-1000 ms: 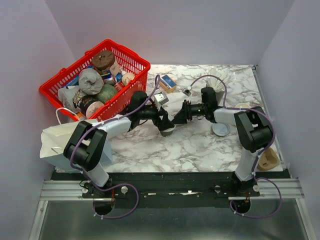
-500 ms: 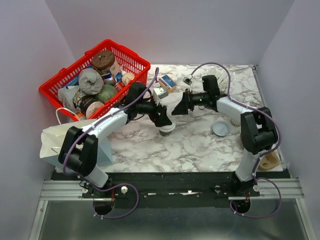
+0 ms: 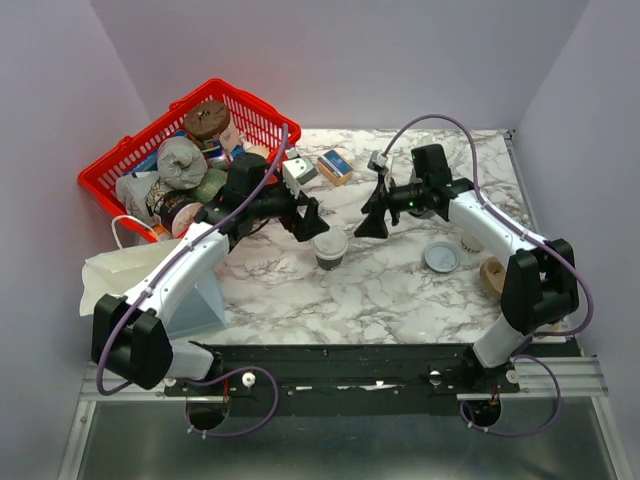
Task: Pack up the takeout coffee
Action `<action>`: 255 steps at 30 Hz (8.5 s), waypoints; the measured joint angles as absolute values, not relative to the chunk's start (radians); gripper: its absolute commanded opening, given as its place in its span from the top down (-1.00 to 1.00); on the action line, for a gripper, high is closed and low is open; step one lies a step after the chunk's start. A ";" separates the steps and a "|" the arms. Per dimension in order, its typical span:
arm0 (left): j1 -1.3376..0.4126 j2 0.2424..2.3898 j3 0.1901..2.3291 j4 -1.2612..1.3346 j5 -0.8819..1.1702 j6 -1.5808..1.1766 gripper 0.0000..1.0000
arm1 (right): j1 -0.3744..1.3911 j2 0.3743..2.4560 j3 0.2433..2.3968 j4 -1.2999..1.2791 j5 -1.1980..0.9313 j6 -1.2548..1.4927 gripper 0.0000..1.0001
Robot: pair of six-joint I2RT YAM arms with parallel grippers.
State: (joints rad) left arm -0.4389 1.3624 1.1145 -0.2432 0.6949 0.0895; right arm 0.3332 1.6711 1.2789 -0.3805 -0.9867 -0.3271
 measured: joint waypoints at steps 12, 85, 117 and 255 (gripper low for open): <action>-0.310 1.243 1.171 -0.261 0.610 0.053 -0.97 | 0.520 1.703 1.179 -0.483 -0.723 -0.458 -1.00; -0.146 1.122 1.100 -0.214 0.673 -0.051 -0.97 | 0.273 1.340 1.256 -0.732 -0.433 -0.384 -0.65; -0.358 1.362 1.297 -0.249 0.728 -0.007 -0.97 | -0.684 1.267 1.065 -1.084 -0.290 -0.971 -0.40; 0.771 1.178 1.444 -1.341 0.434 1.360 -0.22 | -0.585 1.285 1.355 -1.334 -0.695 -0.864 0.99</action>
State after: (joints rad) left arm 0.7708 1.1778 1.4445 -1.3407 0.4335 1.3602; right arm -0.5846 1.2850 1.3552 -1.3342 -0.6949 -0.8639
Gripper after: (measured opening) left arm 0.659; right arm 0.399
